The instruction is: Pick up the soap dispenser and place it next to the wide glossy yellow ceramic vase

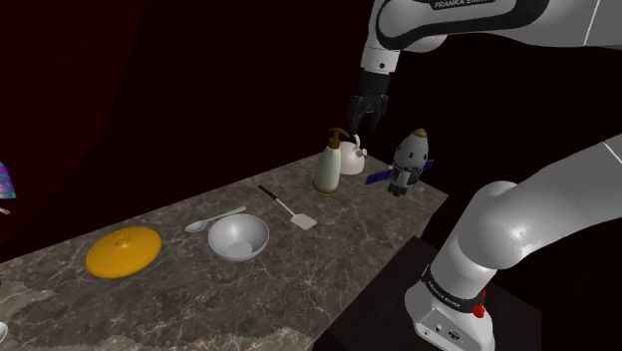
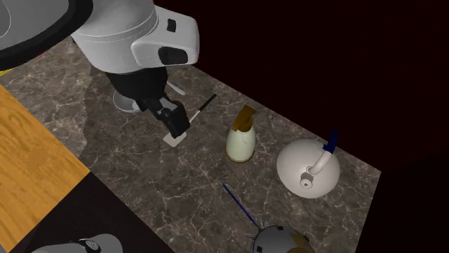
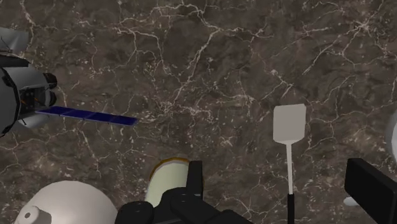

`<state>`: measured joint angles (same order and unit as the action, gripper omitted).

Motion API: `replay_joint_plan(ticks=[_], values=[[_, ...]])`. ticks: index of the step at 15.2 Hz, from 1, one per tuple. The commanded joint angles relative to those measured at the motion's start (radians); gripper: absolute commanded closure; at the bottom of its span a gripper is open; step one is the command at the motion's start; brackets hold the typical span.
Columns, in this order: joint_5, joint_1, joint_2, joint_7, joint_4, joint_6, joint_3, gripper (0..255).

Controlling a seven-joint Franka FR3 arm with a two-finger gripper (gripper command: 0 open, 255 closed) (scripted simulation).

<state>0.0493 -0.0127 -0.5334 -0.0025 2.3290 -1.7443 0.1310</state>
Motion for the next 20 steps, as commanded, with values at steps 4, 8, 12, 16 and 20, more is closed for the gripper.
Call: replay_joint_plan(ticks=[4,8,12,16,20], values=[[0.004,-0.007,0.197,-0.056,-0.120,-0.074,0.047,0],[-0.008,-0.015,0.353,-0.105,-0.240,-0.105,0.081,0],[-0.033,-0.029,0.513,-0.156,-0.381,-0.117,0.108,0],[-0.064,-0.050,0.664,-0.201,-0.533,-0.110,0.125,0],[-0.066,-0.051,0.671,-0.202,-0.488,-0.162,0.124,0]])
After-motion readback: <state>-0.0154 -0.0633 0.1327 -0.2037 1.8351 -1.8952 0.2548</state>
